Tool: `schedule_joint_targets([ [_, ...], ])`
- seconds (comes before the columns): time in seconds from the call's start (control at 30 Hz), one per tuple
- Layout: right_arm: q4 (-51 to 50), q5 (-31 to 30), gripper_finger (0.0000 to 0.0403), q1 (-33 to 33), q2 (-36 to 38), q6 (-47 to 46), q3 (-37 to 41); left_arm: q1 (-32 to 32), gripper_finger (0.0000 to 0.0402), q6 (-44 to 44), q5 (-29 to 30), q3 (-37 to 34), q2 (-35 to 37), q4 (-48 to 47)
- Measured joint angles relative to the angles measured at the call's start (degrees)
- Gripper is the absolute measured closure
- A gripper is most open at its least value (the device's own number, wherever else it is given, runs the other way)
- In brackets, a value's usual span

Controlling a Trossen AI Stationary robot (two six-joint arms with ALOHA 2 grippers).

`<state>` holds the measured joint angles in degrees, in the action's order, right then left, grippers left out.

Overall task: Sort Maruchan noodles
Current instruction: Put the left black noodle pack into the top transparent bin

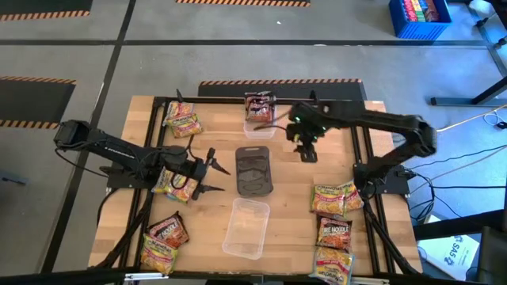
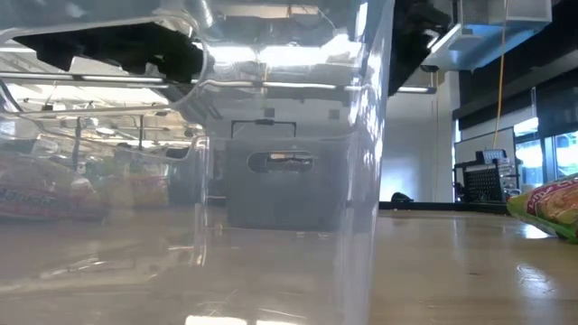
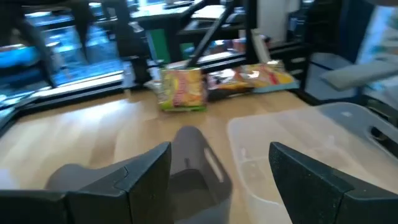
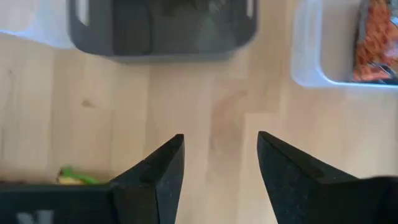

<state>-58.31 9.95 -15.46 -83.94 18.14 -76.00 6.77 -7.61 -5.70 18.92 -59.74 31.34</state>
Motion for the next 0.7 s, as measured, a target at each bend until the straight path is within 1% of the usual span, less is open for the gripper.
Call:
schedule_joint_targets([
  [0.13, 9.78, -0.48, 0.0221, 2.44, 7.5, -2.59, 11.02, 1.33, 0.0137, 3.99, 6.1, 1.13, -2.66, 1.73],
  [0.23, 17.44, -1.68, 0.0221, 4.26, 12.8, -4.53, 18.64, 2.5, 0.0137, 7.0, 8.29, 4.58, -5.99, -0.29],
  [0.3, 21.97, -2.6, 0.0221, 5.35, 15.79, -5.97, 23.24, 3.54, 0.0137, 8.63, 9.26, 8.28, -8.4, -4.14],
  [0.4, 27.32, -2.87, 0.0221, 7.43, 19.55, -8.67, 28.72, 5.0, 0.014, 12.76, 15.02, 15.66, -11.06, -16.55],
  [0.5, 31.03, -3.25, 0.0221, 10.22, 22.05, -12.13, 31.95, 6.44, 0.0143, 18.4, 20.6, 23.63, -12.91, -32.49],
  [0.6, 33.57, -3.58, 0.0221, 13.77, 23.1, -14.82, 32.94, 8.01, 0.0143, 26.66, 21.07, 31.25, -13.19, -49.3],
  [0.7, 36.11, -3.6, 0.0221, 17.97, 23.01, -16.33, 32.95, 10.24, 0.0143, 38.19, 18.13, 37.01, -13.12, -62.33],
])
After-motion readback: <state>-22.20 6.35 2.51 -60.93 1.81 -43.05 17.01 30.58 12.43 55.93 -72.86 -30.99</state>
